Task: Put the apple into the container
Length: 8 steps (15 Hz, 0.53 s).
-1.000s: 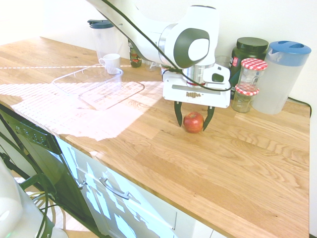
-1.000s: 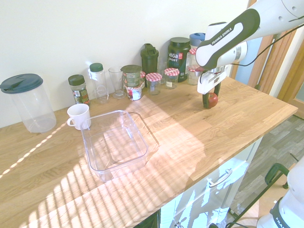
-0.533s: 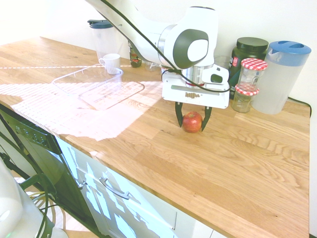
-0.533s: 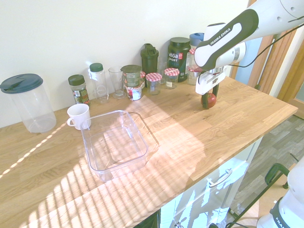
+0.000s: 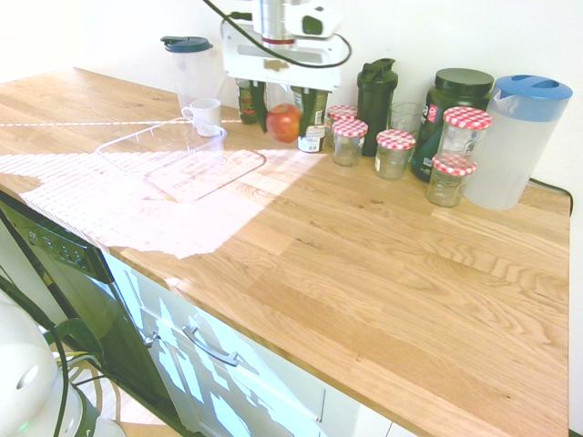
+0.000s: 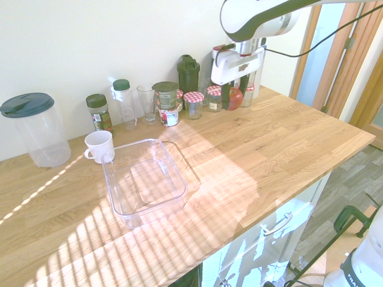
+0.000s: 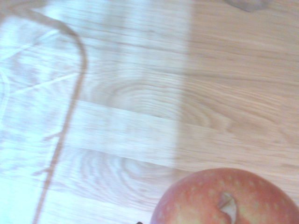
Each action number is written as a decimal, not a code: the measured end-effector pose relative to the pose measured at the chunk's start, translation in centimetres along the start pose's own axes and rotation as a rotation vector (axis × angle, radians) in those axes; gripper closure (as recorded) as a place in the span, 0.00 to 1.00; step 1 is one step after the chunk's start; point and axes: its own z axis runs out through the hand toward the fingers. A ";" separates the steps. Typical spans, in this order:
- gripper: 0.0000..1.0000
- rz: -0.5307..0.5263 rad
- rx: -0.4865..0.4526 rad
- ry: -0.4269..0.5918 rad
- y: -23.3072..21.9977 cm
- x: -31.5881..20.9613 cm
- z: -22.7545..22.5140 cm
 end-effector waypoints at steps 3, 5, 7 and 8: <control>1.00 -0.058 -0.004 0.002 -7.0 -5.9 0.2; 1.00 -0.093 -0.001 0.004 -10.3 -9.3 0.7; 1.00 -0.117 -0.006 -0.004 -12.9 -12.4 1.6; 1.00 -0.127 -0.006 -0.004 -14.0 -14.0 1.6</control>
